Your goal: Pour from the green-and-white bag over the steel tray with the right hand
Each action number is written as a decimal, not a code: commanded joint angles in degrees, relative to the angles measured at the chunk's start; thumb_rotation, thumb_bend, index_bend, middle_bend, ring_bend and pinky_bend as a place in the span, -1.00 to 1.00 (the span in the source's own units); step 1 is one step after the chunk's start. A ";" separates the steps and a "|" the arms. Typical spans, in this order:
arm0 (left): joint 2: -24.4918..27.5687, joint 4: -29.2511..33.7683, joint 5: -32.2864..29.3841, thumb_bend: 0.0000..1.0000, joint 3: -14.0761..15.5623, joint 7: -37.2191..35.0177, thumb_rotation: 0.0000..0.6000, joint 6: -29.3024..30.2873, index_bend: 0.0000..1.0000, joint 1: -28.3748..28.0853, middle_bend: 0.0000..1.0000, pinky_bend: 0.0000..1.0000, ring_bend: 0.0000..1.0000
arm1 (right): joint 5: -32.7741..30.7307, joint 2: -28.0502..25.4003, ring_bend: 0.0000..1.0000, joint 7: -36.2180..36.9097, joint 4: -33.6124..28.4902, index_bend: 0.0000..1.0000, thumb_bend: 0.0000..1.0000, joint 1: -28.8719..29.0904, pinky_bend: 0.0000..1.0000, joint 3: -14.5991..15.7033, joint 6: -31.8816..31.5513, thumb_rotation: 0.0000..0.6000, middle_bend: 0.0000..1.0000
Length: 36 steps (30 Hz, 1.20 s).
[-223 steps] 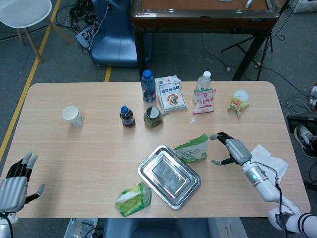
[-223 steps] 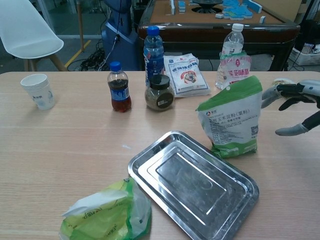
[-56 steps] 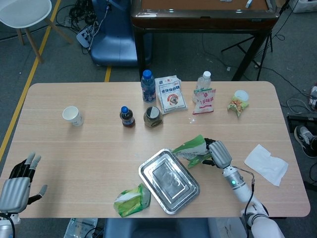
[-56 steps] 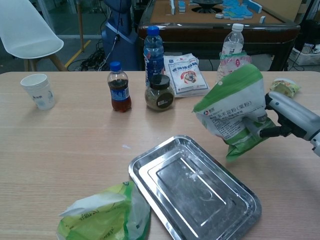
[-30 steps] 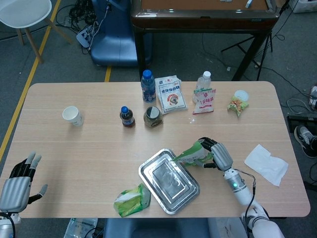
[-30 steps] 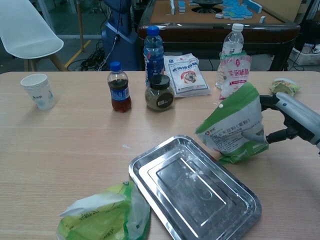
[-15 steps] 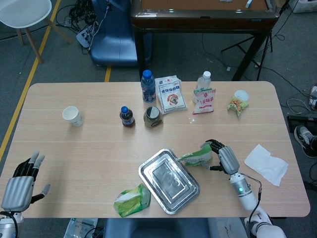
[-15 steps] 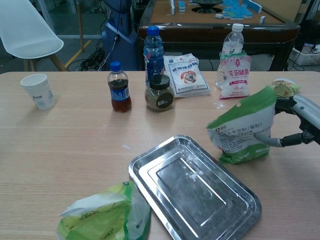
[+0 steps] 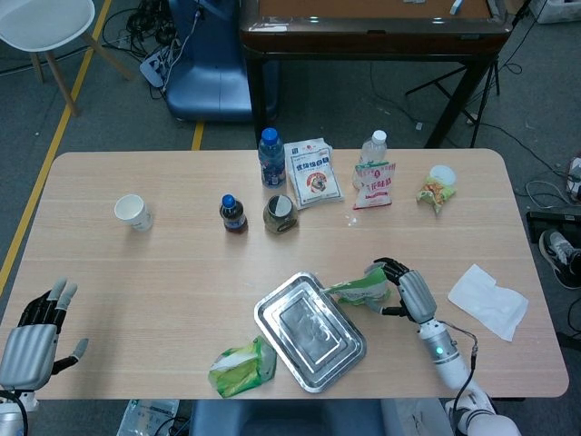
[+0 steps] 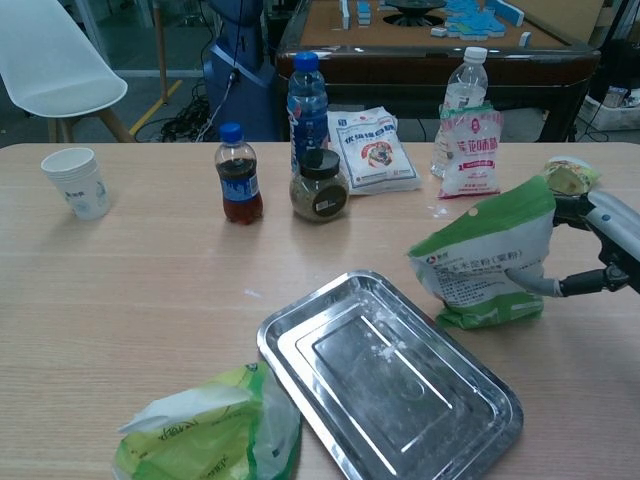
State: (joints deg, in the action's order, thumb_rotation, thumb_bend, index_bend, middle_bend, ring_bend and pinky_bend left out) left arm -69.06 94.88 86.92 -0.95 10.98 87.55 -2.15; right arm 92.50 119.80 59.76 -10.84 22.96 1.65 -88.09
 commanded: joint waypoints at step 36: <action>-0.59 -2.47 -0.87 -0.49 -0.49 -2.77 1.00 -1.15 -1.00 -0.83 -1.00 -0.83 -0.86 | -1.18 -38.13 -0.51 -39.59 -48.72 -0.26 -0.52 -8.57 -0.39 1.39 -0.16 1.00 -0.29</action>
State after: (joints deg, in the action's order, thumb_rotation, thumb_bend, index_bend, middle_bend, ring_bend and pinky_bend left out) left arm -69.65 92.42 86.07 -1.44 8.23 86.40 -2.98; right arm 92.81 87.29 26.38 -51.99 15.64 3.36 -89.67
